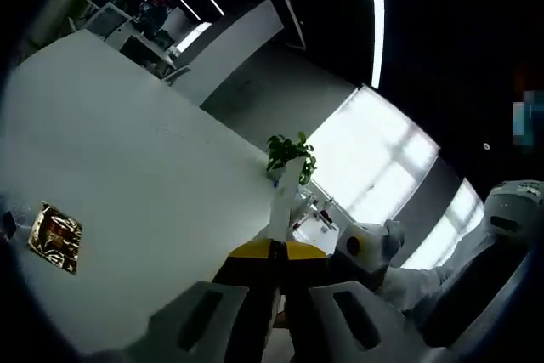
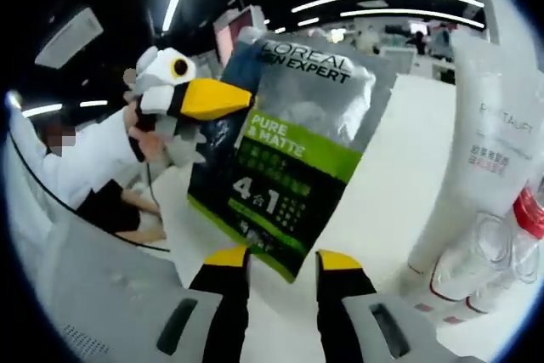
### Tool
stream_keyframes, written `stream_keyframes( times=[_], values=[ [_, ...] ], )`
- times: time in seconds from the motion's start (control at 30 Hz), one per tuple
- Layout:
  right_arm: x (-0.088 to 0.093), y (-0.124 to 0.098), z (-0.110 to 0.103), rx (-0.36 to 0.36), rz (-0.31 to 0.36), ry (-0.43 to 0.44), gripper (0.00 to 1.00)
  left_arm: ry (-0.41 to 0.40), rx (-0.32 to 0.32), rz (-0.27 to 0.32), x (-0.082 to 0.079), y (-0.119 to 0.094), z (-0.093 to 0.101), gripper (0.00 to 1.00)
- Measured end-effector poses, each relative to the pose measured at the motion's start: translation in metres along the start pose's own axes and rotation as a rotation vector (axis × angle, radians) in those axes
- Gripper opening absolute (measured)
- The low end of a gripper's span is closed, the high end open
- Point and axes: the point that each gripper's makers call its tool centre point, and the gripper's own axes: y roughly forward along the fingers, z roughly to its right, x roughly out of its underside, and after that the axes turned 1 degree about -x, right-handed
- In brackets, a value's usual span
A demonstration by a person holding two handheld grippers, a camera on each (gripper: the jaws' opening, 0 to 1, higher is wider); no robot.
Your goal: Arrange the skincare products in the storage area until every visible bottle or jar stands upright without overlapping.
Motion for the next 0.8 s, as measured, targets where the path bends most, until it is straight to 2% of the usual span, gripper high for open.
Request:
stream_keyframes(
  times=[0.13, 0.2, 0.33, 0.4, 0.47, 0.53, 0.63, 0.8],
  values=[
    [-0.005, -0.009, -0.004, -0.033, 0.039, 0.089, 0.29, -0.046, 0.070, 0.052, -0.010, 0.001, 0.014, 0.00],
    [-0.014, -0.018, -0.005, -0.039, 0.107, 0.123, 0.30, -0.059, 0.079, 0.077, -0.015, 0.000, 0.015, 0.00],
    [-0.027, -0.034, -0.016, -0.112, 0.186, 0.239, 0.32, -0.083, 0.109, 0.092, -0.018, 0.000, 0.018, 0.00],
    [-0.034, -0.041, -0.018, -0.150, 0.222, 0.303, 0.27, -0.088, 0.117, 0.093, -0.015, 0.003, 0.020, 0.00],
    [-0.039, -0.044, -0.013, -0.142, 0.254, 0.365, 0.20, -0.092, 0.117, 0.088, -0.012, 0.006, 0.020, 0.00],
    [-0.037, -0.043, -0.008, -0.140, 0.240, 0.359, 0.15, -0.115, 0.137, 0.094, -0.010, 0.008, 0.024, 0.00],
    [-0.029, -0.039, -0.004, -0.135, 0.223, 0.362, 0.18, -0.137, 0.157, 0.107, -0.010, 0.012, 0.028, 0.00],
    [-0.025, -0.037, -0.012, -0.180, 0.243, 0.459, 0.17, -0.178, 0.185, 0.132, -0.011, 0.015, 0.033, 0.00]
  ],
)
